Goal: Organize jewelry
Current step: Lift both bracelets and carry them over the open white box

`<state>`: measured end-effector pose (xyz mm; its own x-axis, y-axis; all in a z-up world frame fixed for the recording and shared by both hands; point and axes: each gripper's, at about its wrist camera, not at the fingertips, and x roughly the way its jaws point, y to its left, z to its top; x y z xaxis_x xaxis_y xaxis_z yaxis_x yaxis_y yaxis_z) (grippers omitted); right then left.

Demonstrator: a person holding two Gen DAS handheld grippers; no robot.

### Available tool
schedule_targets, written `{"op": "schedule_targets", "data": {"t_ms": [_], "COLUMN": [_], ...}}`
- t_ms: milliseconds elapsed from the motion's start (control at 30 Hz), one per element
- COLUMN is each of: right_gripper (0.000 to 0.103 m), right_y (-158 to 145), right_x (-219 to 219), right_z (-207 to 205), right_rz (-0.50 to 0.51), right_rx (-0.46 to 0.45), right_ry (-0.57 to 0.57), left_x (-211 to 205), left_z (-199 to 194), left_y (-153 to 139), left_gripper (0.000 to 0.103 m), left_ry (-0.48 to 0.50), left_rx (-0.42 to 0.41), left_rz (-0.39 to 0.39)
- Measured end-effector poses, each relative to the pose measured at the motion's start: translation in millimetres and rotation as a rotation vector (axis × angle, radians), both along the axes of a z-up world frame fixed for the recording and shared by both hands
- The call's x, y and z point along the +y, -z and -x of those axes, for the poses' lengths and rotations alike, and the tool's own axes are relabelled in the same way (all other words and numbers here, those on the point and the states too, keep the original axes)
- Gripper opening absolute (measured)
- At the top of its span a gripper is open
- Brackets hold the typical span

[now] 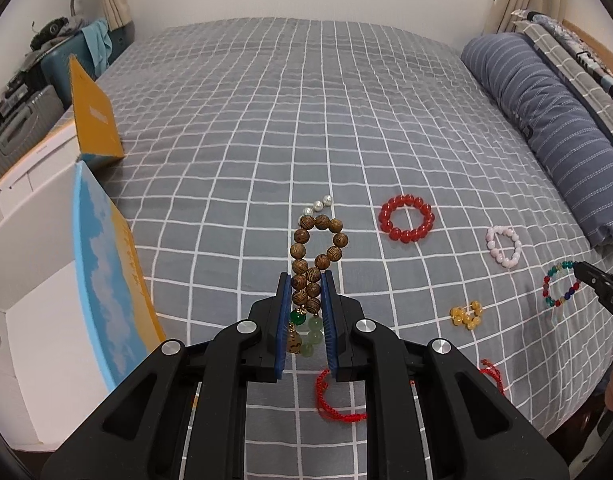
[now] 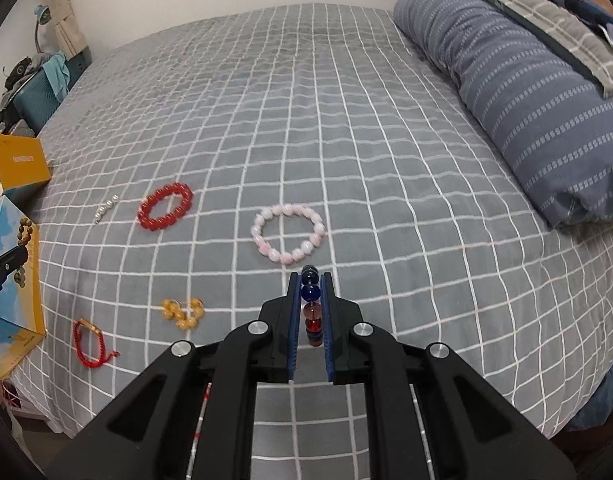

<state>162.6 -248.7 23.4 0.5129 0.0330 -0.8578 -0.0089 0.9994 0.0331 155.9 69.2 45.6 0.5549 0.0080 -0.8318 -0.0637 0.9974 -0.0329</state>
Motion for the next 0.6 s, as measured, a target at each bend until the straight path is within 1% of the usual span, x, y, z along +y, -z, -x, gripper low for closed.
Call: {"op": "schedule_targets", "data": {"t_ms": [267, 433, 533, 600], "right_gripper": [0.009, 0.009, 0.009, 0.009], "right_y": [-24.1, -38.6, -45.5, -49.3], "right_x": [29.1, 60.1, 81.6, 95.6], "right_z": [-11.1, -14.4, -15.9, -16.1], "right_rz": [-0.006, -0.008, -0.017, -0.023], "right_rx": [-0.047, -0.085, -0.101, -0.109], "right_ry": [-0.041, -0.085, -0.119, -0.140], "left_x": [13.9, 30.3, 44.6, 54.2], "left_z": [6.0, 14.8, 22.5, 28.2], "left_y": [-22.9, -35.9, -45.4, -52.0], "left_gripper": [0.014, 0.014, 0.014, 0.014], "left_ry": [-0.020, -0.040, -0.054, -0.072], "left_rx": [-0.028, -0.043, -0.054, -0.069], "left_rz": [-0.008, -0.006, 0.017, 0.016]}}
